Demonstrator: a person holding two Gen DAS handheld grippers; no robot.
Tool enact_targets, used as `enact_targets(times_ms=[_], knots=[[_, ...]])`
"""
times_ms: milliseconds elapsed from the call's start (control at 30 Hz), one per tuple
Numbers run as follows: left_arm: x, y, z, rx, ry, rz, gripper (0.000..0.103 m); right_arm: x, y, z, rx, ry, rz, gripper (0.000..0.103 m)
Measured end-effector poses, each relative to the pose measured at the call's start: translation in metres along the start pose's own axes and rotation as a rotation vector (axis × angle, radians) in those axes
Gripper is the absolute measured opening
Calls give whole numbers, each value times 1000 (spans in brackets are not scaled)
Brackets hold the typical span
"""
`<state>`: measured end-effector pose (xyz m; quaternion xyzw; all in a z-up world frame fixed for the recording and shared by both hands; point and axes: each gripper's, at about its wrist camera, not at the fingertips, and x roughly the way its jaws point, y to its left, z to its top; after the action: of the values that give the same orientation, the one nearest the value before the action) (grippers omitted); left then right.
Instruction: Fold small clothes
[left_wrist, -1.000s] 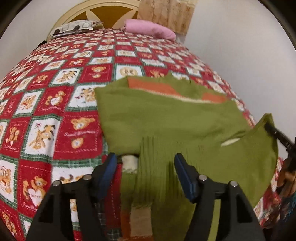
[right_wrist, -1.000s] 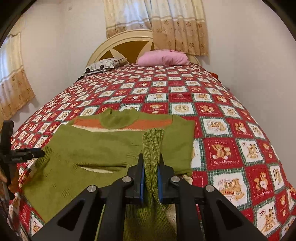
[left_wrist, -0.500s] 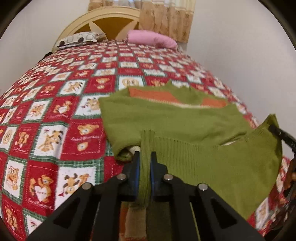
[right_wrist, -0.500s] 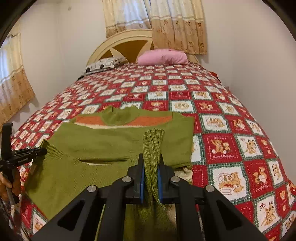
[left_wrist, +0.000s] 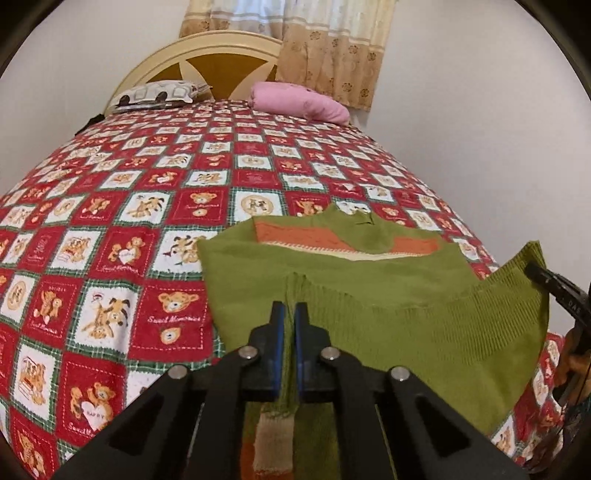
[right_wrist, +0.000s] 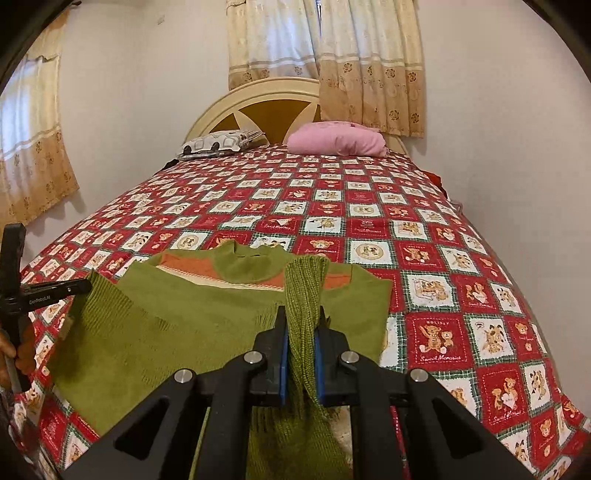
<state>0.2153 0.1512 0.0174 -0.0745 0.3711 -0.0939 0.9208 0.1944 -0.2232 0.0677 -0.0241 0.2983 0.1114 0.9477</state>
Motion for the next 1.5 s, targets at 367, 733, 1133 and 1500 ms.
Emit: enact_targets(times_ms=[367,733,1133,1500], knots=[[31,26,53,-125,4,23,5,38,-9,45,-44,-17,-34,10],[115,40,103,-125,12,123,5,151,-21,88,-67,2,-130,10],[163,64,76,-230,136,194,4,238,-38,46,-93,233,-188,17],[59,32,46,-113,21,170,7,76,-93,23,170,71,-123,53]])
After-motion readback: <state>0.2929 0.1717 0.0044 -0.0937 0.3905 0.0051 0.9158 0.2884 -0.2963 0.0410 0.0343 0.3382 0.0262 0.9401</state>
